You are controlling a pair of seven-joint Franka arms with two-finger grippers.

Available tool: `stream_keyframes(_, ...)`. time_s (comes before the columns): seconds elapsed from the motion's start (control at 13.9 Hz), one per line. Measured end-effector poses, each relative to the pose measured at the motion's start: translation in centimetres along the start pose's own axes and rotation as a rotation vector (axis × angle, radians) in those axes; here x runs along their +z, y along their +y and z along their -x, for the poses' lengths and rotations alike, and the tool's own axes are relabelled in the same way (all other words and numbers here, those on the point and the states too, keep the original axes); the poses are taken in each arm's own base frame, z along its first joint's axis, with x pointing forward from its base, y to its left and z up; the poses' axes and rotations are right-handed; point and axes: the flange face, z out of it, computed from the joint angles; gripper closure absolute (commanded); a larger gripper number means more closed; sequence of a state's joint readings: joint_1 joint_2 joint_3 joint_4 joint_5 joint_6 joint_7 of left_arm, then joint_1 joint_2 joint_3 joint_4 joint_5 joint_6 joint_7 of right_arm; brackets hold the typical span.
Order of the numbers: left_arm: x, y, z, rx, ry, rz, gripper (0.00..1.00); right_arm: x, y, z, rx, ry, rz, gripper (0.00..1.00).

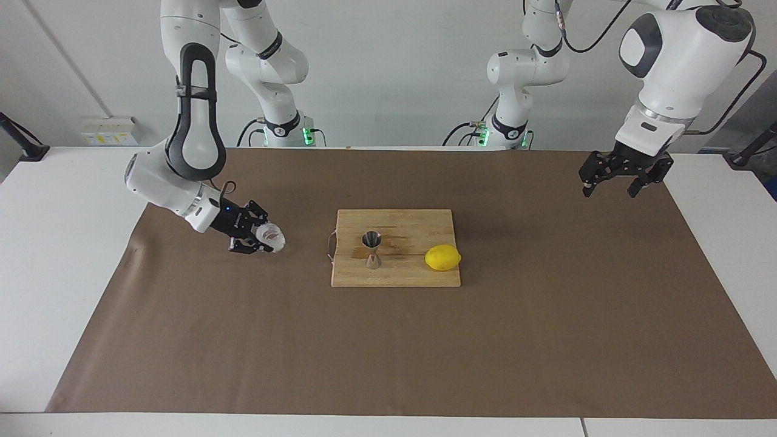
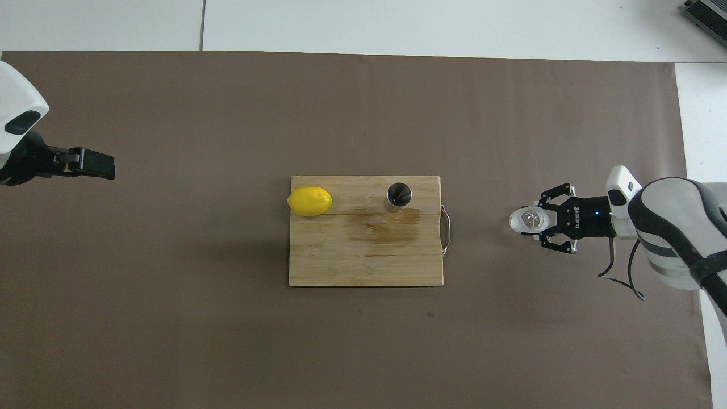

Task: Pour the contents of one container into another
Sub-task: 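Grasp the white cup with the right gripper and lift it, then carry the white cup with the right gripper above the steel cup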

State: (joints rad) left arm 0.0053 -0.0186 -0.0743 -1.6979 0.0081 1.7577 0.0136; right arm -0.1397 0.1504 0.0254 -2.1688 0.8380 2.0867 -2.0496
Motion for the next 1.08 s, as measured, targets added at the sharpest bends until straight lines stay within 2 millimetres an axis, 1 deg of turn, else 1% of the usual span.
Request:
stream_keyframes(0.14, -0.3, 0.0, 0.5, -0.001, -0.021, 0.0, 0.0, 0.0, -0.2, -3.8, 0.038, -0.012, -0.002, 1.0)
stream_keyframes(0.36, -0.8, -0.3, 1.1, -0.006, -0.038, -0.001, 0.0, 0.5, -0.3, -9.7, 0.118, -0.084, -0.015, 1.0)
stream_keyframes(0.5, -0.8, -0.3, 1.2, -0.006, -0.037, -0.001, 0.0, 1.2, -0.3, -13.0, 0.168, -0.136, -0.017, 1.0)
stream_keyframes(0.72, -0.8, -0.2, 1.2, -0.005, -0.036, -0.001, 0.0, 2.0, -0.5, -17.3, 0.234, -0.234, 0.002, 1.0)
stream_keyframes(0.86, -0.8, 0.2, 1.1, 0.002, -0.036, 0.0, 0.0, 2.6, -0.8, -19.8, 0.253, -0.281, 0.019, 1.0)
stream_keyframes(1.08, -0.8, 0.3, 1.2, 0.004, -0.043, 0.0, 0.0, 3.8, -1.5, -23.2, 0.245, -0.361, 0.048, 1.0)
